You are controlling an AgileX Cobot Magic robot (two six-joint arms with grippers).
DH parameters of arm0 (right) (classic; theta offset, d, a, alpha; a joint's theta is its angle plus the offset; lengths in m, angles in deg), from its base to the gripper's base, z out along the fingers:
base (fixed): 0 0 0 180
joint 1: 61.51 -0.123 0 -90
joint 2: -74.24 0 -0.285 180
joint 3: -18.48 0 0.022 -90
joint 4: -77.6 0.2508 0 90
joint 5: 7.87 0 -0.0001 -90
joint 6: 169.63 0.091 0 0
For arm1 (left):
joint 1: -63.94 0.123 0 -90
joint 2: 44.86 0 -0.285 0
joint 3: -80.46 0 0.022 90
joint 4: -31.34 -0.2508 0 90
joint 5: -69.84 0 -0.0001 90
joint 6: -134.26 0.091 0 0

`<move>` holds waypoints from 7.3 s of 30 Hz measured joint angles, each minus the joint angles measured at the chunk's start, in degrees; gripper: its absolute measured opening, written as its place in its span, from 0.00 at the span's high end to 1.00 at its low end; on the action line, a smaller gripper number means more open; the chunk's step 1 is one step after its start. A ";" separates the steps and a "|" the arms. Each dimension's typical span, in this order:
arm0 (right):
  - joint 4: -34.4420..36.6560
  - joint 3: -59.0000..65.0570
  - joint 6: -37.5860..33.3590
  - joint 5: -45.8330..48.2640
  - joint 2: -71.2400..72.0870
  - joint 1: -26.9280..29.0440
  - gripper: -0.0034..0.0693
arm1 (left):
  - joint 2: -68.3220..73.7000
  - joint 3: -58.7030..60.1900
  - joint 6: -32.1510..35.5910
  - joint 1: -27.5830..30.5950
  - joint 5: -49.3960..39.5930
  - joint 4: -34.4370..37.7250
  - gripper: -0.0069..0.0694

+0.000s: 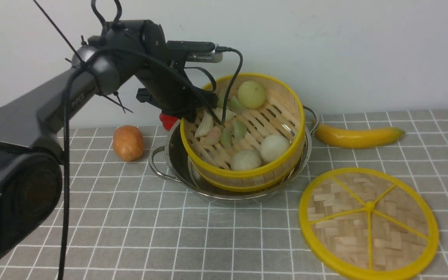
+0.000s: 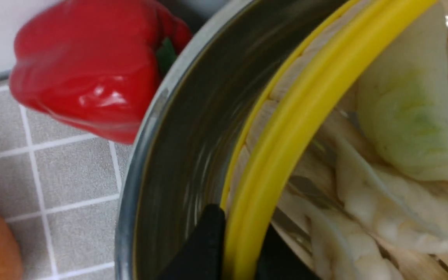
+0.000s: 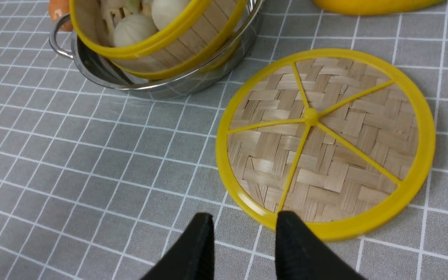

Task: Place the steamer in the pot on the grey tablecloth, and put the lid on the steamer.
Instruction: 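Place the bamboo steamer basket with dumplings into the steel pot with the left gripper, then move the gripper down to the bamboo steamer lid and grasp its center knob, then place the bamboo steamer lid onto the steamer basket in the pot with the right gripper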

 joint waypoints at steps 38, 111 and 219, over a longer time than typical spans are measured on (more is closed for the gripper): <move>0.01 -0.04 0.00 -0.09 0.00 0.00 0.62 | 4.32 -3.41 -2.44 -0.25 -5.16 -5.01 0.38; -27.37 -53.48 16.38 11.51 -68.99 -20.16 0.76 | -105.61 70.12 10.32 -0.38 14.58 7.16 0.94; -21.17 -97.10 8.87 8.41 -102.31 -33.80 0.24 | -105.61 70.12 13.53 -0.38 12.66 5.73 0.91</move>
